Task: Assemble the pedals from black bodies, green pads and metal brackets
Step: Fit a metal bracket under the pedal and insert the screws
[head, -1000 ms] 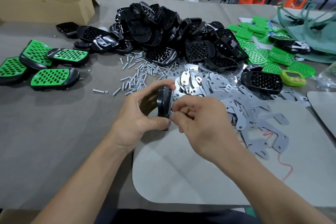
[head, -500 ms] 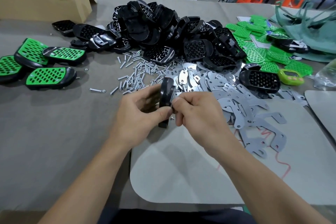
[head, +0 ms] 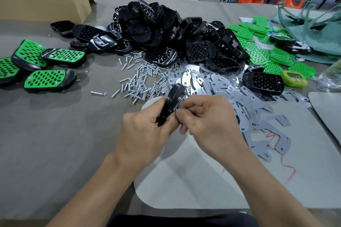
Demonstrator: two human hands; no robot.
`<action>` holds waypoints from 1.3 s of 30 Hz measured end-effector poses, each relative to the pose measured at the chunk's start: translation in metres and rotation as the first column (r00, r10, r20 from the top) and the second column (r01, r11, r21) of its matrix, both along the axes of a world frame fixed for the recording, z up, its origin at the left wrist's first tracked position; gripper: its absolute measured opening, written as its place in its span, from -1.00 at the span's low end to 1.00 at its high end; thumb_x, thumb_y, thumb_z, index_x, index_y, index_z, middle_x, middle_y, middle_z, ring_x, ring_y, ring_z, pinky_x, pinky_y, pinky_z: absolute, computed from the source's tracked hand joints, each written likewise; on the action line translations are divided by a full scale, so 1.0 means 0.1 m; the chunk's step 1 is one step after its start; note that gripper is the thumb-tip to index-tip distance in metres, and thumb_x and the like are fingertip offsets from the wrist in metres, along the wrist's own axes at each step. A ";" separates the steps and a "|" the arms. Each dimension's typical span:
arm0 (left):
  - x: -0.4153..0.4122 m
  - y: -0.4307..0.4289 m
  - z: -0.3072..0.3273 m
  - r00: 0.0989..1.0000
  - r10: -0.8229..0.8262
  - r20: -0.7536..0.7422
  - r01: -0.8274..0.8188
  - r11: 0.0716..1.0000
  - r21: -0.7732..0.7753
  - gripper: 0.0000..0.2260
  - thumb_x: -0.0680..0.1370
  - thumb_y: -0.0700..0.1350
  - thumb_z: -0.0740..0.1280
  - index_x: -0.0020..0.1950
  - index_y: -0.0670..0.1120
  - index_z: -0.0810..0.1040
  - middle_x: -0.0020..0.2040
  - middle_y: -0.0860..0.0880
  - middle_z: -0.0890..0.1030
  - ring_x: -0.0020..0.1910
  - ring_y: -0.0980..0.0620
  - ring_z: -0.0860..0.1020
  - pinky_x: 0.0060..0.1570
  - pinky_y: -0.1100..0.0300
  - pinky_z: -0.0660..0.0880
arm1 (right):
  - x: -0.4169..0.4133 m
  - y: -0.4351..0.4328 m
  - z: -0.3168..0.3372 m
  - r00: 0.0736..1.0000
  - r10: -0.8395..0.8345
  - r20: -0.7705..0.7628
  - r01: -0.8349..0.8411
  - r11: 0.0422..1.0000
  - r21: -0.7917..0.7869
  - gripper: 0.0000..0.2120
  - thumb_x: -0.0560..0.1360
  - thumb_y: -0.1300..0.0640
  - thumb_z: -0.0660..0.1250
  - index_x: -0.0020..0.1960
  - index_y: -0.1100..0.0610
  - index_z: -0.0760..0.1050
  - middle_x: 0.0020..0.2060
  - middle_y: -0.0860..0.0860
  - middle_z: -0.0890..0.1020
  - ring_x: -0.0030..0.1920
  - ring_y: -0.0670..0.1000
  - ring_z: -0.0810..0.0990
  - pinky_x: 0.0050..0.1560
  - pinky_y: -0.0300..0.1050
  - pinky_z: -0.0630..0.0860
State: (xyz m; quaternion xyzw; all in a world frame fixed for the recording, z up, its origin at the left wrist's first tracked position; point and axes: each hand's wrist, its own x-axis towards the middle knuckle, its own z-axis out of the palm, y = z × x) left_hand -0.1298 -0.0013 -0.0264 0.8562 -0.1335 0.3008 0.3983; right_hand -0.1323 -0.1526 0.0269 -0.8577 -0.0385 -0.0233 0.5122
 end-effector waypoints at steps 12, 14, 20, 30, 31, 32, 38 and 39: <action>0.01 0.00 -0.11 0.987 -0.052 -0.149 0.032 0.990 -0.135 -0.81 0.53 0.18 0.42 0.10 0.18 0.64 -0.30 0.10 0.56 -0.35 0.09 0.52 -0.35 0.26 0.48 | -0.06 0.17 -0.16 0.970 -0.158 0.183 0.194 0.960 -0.200 -0.82 0.52 0.12 0.36 -0.26 0.04 0.52 -0.49 -0.11 0.49 -0.38 -0.06 0.46 -0.36 -0.22 0.26; 0.01 -0.01 -0.13 0.992 -0.065 -0.109 0.053 0.993 -0.104 -0.76 0.56 0.23 0.36 0.17 0.18 0.63 -0.27 0.16 0.54 -0.36 0.15 0.48 -0.35 0.41 0.42 | -0.11 0.24 -0.20 0.955 -0.236 0.180 0.270 0.943 -0.193 -0.75 0.54 0.11 0.32 -0.31 0.03 0.45 -0.50 -0.11 0.46 -0.37 -0.04 0.44 -0.33 -0.15 0.28; 0.00 0.02 -0.18 0.992 -0.060 -0.112 0.052 0.996 -0.075 -0.91 0.57 0.08 0.42 0.05 0.16 0.60 -0.31 0.27 0.46 -0.41 0.23 0.37 -0.38 0.50 0.29 | -0.09 0.24 -0.20 0.967 -0.256 0.012 0.256 0.967 0.006 -0.68 0.50 0.14 0.30 -0.42 0.08 0.41 -0.55 -0.07 0.46 -0.47 -0.07 0.38 -0.36 -0.12 0.29; -0.02 0.03 -0.18 0.991 -0.099 -0.088 0.091 0.991 -0.095 -0.73 0.61 0.28 0.31 0.21 0.20 0.60 -0.26 0.22 0.51 -0.39 0.23 0.43 -0.36 0.46 0.39 | -0.16 0.26 -0.29 0.940 -0.253 0.229 0.282 0.953 -0.108 -0.85 0.52 0.11 0.31 -0.23 0.06 0.53 -0.40 -0.10 0.56 -0.33 -0.06 0.51 -0.32 -0.26 0.36; -0.02 0.03 -0.17 0.993 -0.088 -0.080 0.081 0.993 -0.083 -0.76 0.61 0.24 0.34 0.22 0.19 0.60 -0.27 0.23 0.50 -0.40 0.25 0.42 -0.36 0.49 0.37 | -0.15 0.27 -0.30 0.944 -0.260 0.205 0.285 0.952 -0.107 -0.82 0.53 0.10 0.30 -0.25 0.08 0.52 -0.43 -0.09 0.53 -0.35 -0.06 0.49 -0.34 -0.25 0.33; -0.02 0.03 -0.17 0.994 -0.079 -0.079 0.074 0.995 -0.074 -0.78 0.61 0.18 0.39 0.22 0.19 0.60 -0.28 0.24 0.49 -0.41 0.27 0.41 -0.36 0.51 0.35 | -0.14 0.26 -0.29 0.954 -0.255 0.159 0.270 0.959 -0.081 -0.79 0.53 0.11 0.30 -0.28 0.11 0.50 -0.47 -0.09 0.50 -0.39 -0.06 0.45 -0.37 -0.24 0.28; -0.01 0.01 -0.17 0.995 -0.079 -0.058 0.076 0.996 -0.050 -0.81 0.55 0.02 0.48 0.14 0.15 0.61 -0.26 0.07 0.58 -0.37 0.06 0.51 -0.38 0.31 0.44 | -0.12 0.17 -0.18 0.970 -0.238 0.052 0.230 0.965 0.129 -0.78 0.50 0.19 0.40 -0.32 0.03 0.59 -0.48 -0.14 0.62 -0.47 -0.14 0.53 -0.40 -0.37 0.34; 0.00 0.01 -0.18 0.995 -0.082 -0.051 0.080 0.996 -0.050 -0.81 0.55 0.03 0.47 0.15 0.15 0.62 -0.25 0.08 0.59 -0.36 0.07 0.52 -0.37 0.32 0.44 | -0.13 0.18 -0.18 0.967 -0.244 0.074 0.233 0.964 0.126 -0.77 0.50 0.21 0.40 -0.31 0.02 0.59 -0.47 -0.15 0.62 -0.46 -0.14 0.54 -0.40 -0.39 0.34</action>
